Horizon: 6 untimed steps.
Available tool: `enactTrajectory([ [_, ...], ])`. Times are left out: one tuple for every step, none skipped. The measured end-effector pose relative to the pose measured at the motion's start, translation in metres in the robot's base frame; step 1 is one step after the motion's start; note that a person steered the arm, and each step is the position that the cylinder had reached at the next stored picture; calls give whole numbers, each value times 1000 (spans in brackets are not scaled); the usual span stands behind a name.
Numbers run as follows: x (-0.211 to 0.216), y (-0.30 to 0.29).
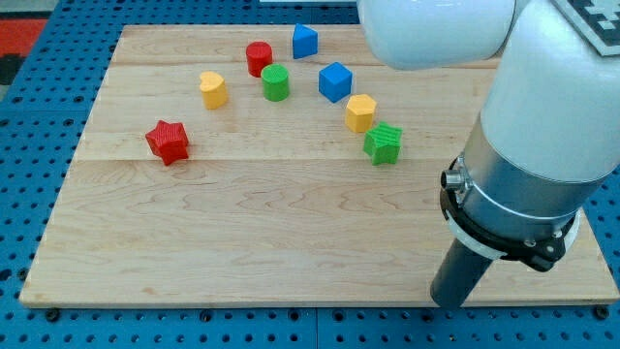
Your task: Move your arm towards the center right
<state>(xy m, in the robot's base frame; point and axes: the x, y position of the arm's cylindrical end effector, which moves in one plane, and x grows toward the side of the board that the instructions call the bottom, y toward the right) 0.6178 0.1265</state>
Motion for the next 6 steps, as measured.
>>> enactTrajectory([
  [0,0],
  [0,0],
  [0,0],
  [-7,27],
  [-49,53],
  [-125,66],
])
